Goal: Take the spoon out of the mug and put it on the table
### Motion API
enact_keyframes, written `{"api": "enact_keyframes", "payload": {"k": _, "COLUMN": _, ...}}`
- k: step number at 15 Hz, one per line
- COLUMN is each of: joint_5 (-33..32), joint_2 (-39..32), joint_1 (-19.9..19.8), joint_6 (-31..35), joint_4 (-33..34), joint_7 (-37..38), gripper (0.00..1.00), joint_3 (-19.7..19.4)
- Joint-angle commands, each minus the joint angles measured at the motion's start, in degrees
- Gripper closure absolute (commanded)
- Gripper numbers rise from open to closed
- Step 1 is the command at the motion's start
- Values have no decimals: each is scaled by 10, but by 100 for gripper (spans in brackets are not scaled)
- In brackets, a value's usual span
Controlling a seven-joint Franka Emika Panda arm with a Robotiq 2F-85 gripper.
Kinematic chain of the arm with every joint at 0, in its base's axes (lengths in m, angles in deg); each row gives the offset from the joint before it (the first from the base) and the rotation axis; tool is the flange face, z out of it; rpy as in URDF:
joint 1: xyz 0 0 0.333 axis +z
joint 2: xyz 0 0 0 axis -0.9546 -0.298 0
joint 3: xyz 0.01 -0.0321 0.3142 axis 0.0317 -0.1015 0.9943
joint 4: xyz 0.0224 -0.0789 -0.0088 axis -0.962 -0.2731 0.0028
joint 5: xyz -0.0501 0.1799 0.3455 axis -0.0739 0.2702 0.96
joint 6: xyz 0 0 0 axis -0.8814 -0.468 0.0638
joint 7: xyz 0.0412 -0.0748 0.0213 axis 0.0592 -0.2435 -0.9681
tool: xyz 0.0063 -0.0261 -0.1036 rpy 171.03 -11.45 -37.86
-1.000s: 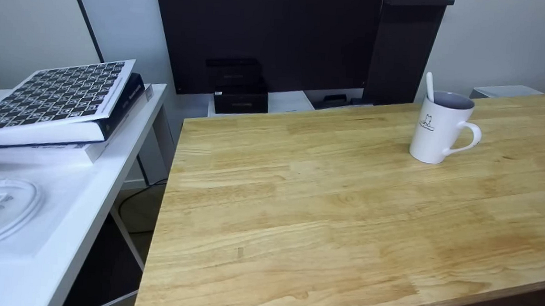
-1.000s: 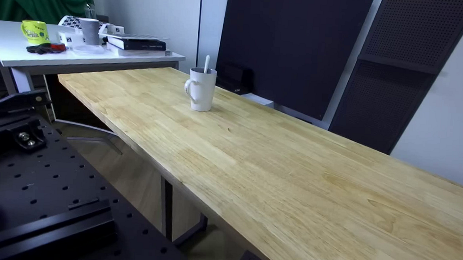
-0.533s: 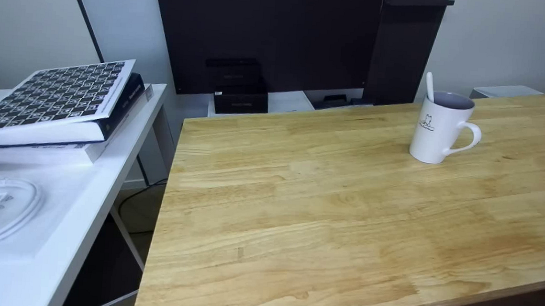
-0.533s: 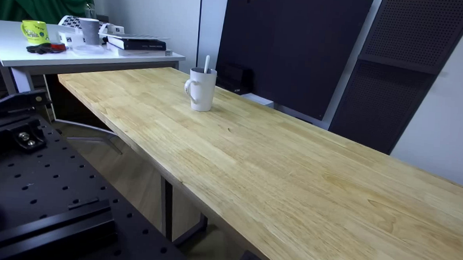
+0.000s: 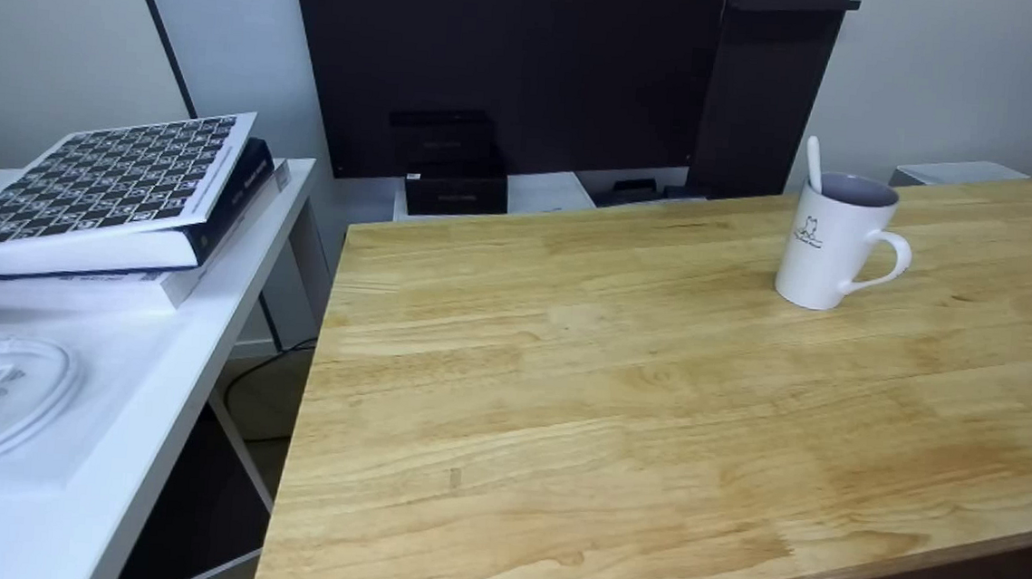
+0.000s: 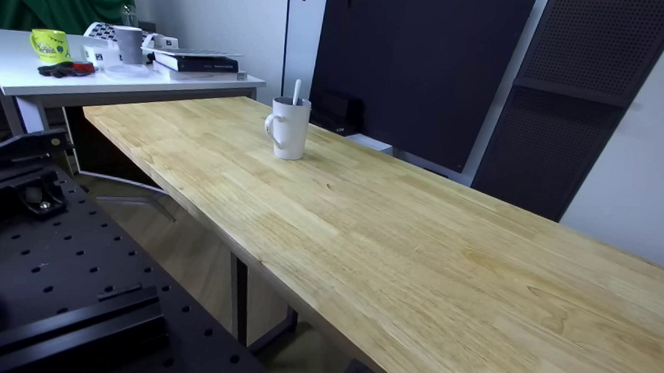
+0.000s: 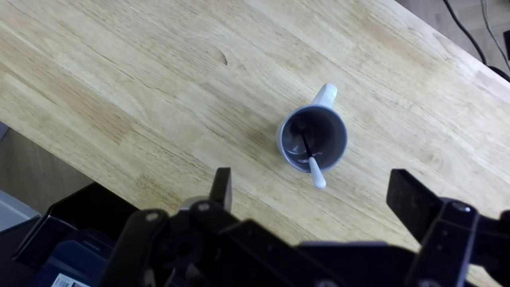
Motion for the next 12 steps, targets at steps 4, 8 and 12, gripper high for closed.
{"api": "enact_keyframes", "payload": {"k": 4, "joint_5": 0, "joint_2": -1, "joint_1": 0, "joint_6": -2, "joint_4": 3, "joint_7": 1, "gripper": 0, "joint_3": 1}}
{"api": "enact_keyframes", "payload": {"k": 8, "joint_5": -5, "joint_2": -39, "joint_1": 7, "joint_6": -8, "joint_4": 20, "joint_7": -13, "gripper": 0, "joint_3": 6}}
{"api": "enact_keyframes", "payload": {"k": 12, "joint_5": -1, "joint_2": -76, "joint_1": 16, "joint_6": -7, "joint_4": 30, "joint_7": -22, "gripper": 0, "joint_3": 15}}
